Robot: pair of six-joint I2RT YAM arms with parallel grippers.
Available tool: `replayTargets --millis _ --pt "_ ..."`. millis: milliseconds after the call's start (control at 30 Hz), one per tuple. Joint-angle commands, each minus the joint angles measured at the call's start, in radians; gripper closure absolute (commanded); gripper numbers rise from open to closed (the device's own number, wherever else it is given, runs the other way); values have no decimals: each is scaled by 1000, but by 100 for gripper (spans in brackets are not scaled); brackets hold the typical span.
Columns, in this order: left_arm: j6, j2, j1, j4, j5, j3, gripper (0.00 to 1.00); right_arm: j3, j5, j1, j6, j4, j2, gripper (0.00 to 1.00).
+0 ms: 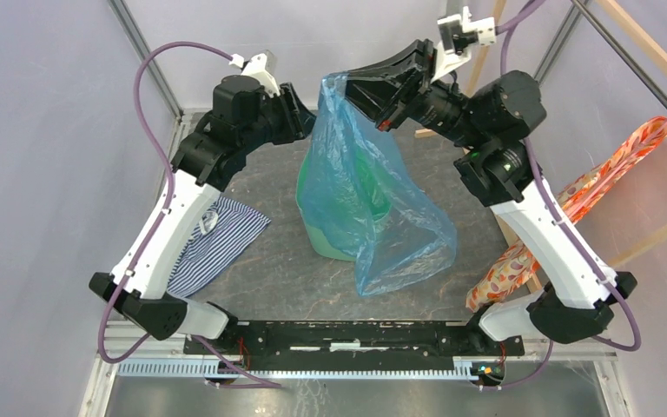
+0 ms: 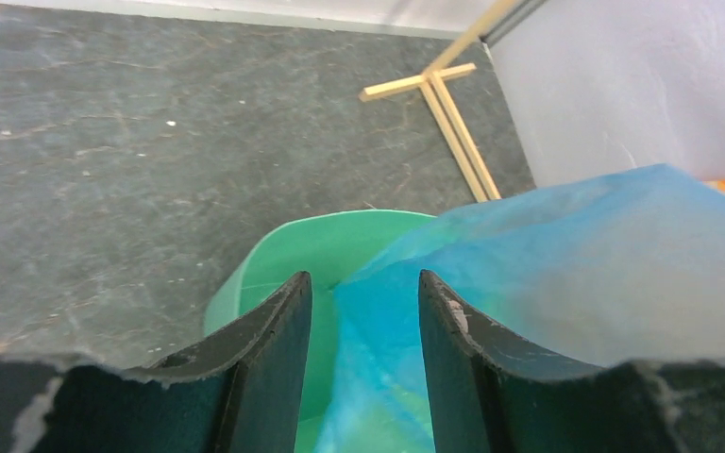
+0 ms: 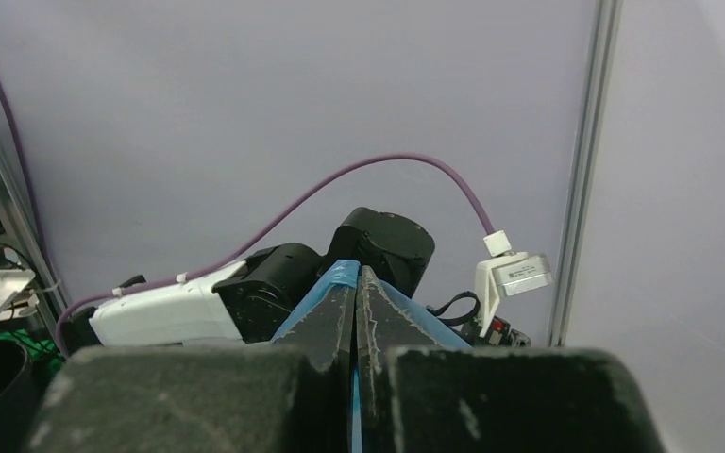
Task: Put the trash bags into the trash bin
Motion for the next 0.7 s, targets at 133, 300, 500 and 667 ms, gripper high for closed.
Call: replayTargets --millis 133,300,500,667 --pt "-91 31 0 123 182 -44 51 16 -91 -31 -159 -42 -1 100" --pt "-99 113 0 135 259 -70 60 24 -80 -94 -218 -49 17 100" --pt "-113 173 -8 150 272 -95 68 23 -46 -183 -224 -14 68 100" --pt "-112 168 -9 125 167 -79 73 -3 23 -247 -221 2 83 100"
